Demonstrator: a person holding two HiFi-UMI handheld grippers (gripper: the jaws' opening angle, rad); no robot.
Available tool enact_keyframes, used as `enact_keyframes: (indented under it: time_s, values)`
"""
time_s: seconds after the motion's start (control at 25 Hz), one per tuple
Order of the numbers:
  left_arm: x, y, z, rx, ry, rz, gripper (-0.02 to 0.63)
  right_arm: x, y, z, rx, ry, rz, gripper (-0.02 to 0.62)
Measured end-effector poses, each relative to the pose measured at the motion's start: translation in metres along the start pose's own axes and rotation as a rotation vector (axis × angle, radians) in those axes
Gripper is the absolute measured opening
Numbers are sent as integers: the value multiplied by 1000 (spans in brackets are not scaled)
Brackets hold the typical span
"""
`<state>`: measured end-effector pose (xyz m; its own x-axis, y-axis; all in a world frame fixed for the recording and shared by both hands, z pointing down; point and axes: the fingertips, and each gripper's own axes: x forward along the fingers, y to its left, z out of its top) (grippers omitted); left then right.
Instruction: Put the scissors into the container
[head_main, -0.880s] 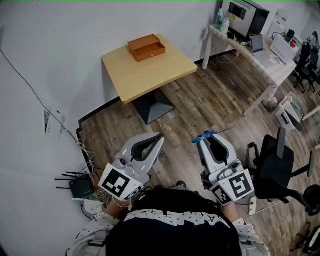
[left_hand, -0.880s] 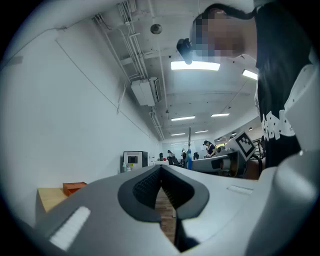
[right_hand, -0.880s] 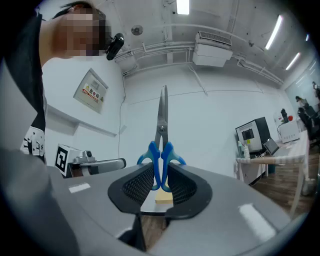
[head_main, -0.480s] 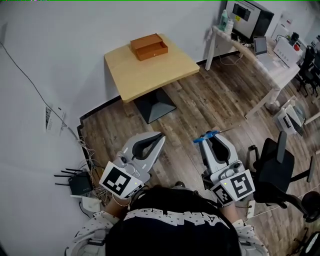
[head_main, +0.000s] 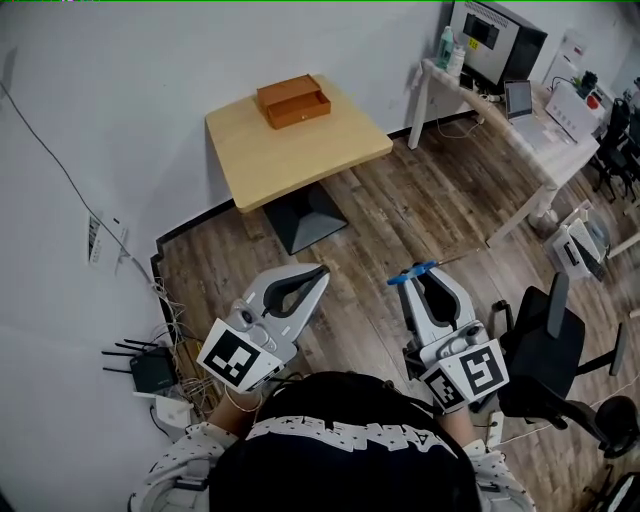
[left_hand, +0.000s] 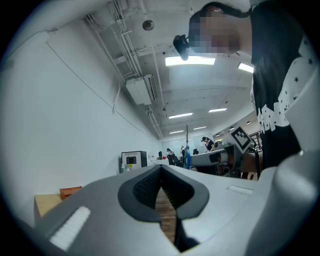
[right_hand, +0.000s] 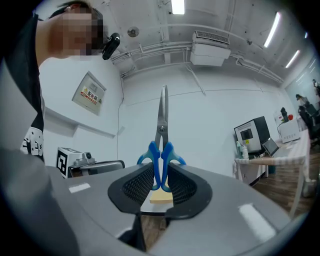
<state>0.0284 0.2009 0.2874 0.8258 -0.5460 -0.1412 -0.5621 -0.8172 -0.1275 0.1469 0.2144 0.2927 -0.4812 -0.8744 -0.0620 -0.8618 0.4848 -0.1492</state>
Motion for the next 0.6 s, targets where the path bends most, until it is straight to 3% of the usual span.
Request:
enact_keyframes:
  time_s: [0.12, 0.4, 0.6]
  values:
    - [6, -3, 6, 18, -36, 3, 0, -4, -9, -1, 2, 7, -4, 101]
    - [8, -16, -14, 91, 171, 109, 2, -16, -20, -8, 24, 20, 28, 101]
    - [7, -18, -16, 62, 188, 125, 2, -15, -23, -15, 51, 31, 39, 101]
